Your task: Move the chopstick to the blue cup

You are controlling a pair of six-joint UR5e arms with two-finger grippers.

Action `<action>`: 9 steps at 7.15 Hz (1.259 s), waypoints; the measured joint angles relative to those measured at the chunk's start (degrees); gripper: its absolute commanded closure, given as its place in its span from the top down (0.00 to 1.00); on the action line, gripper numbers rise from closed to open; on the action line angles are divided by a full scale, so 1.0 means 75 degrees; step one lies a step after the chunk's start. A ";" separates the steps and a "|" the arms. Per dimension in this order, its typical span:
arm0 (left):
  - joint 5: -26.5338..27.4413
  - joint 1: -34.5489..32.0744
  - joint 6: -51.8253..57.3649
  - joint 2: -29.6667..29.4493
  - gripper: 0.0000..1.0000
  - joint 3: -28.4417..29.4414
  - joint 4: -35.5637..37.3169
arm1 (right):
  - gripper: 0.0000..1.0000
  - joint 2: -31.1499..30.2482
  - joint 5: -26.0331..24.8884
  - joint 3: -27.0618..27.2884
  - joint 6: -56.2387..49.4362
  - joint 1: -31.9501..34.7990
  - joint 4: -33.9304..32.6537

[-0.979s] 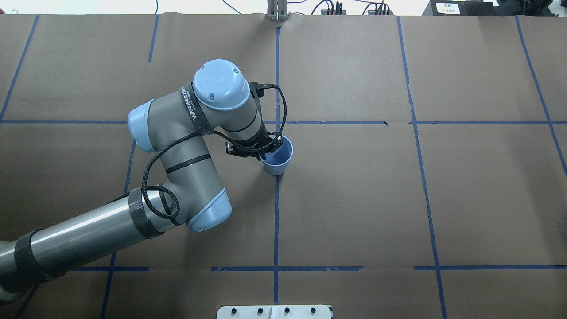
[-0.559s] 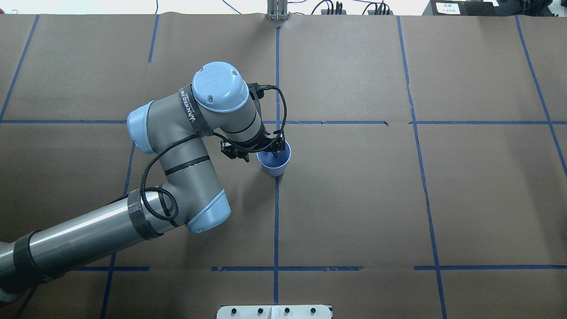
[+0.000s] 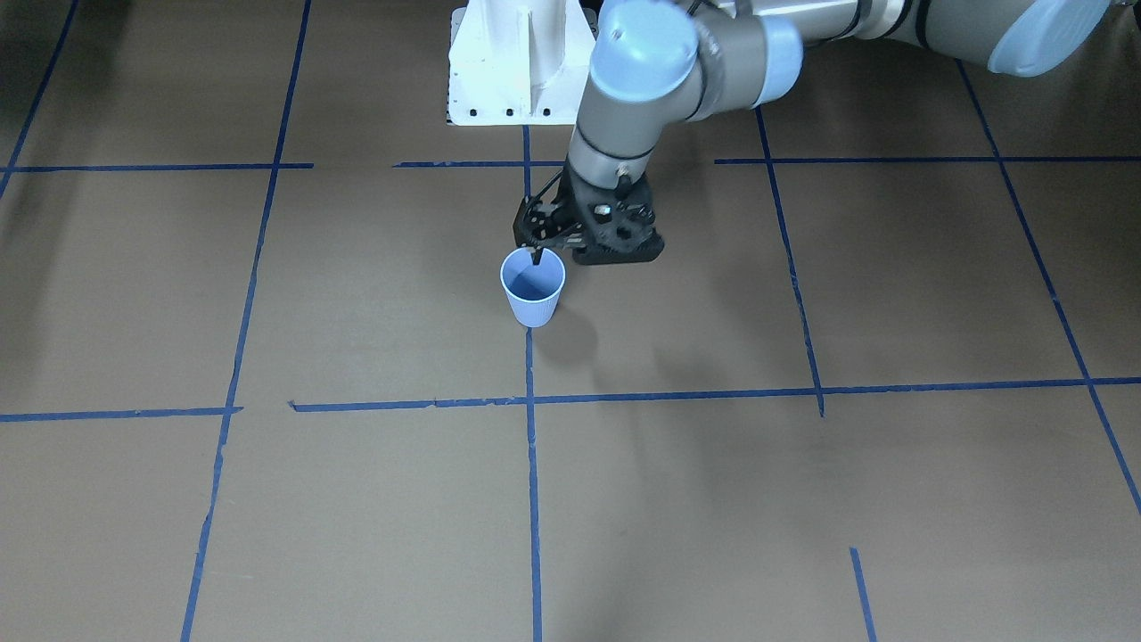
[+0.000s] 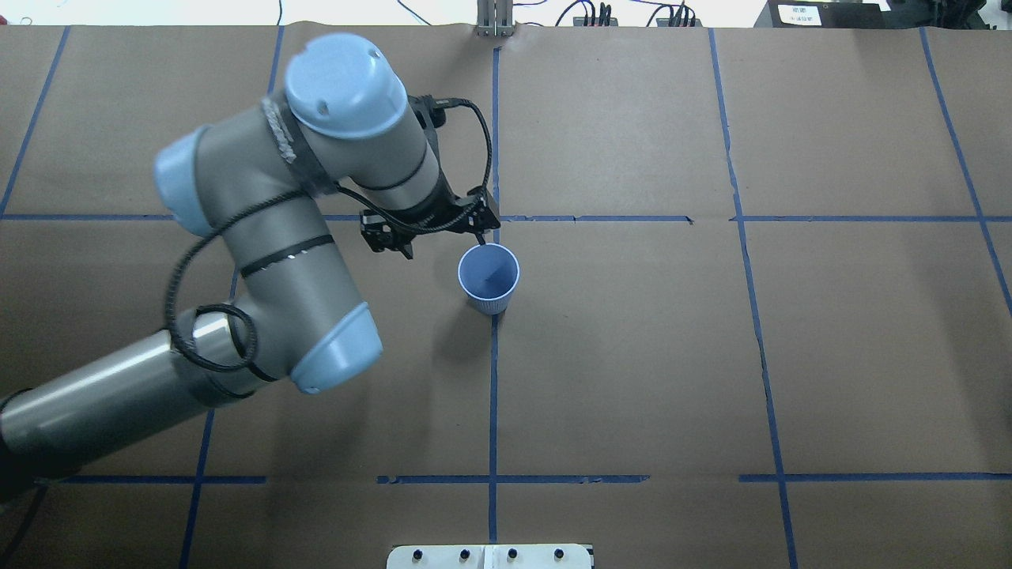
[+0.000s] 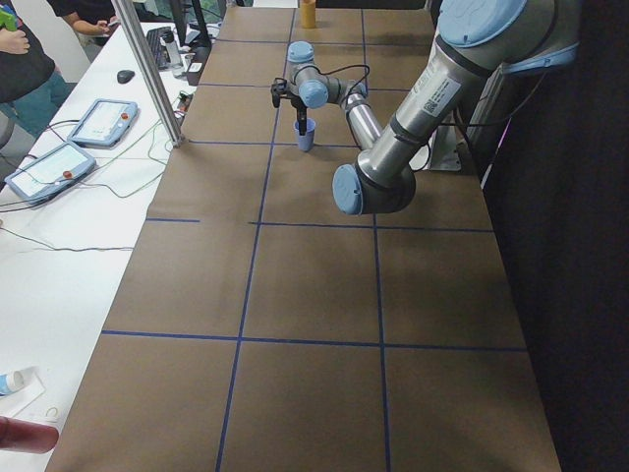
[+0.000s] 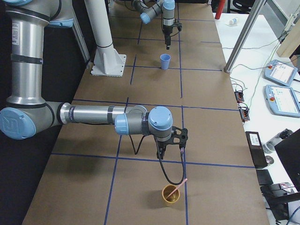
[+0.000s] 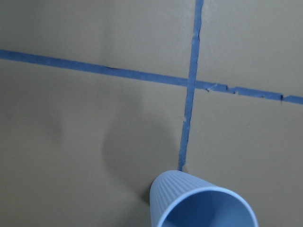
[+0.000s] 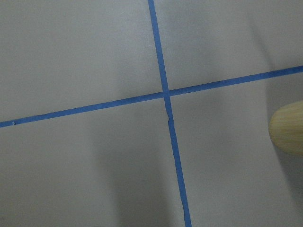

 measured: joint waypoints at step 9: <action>-0.0755 -0.3170 0.5834 0.3500 1.00 -0.3785 0.3321 | 0.99 0.1050 -0.0953 -0.3816 -0.0503 0.0656 0.4363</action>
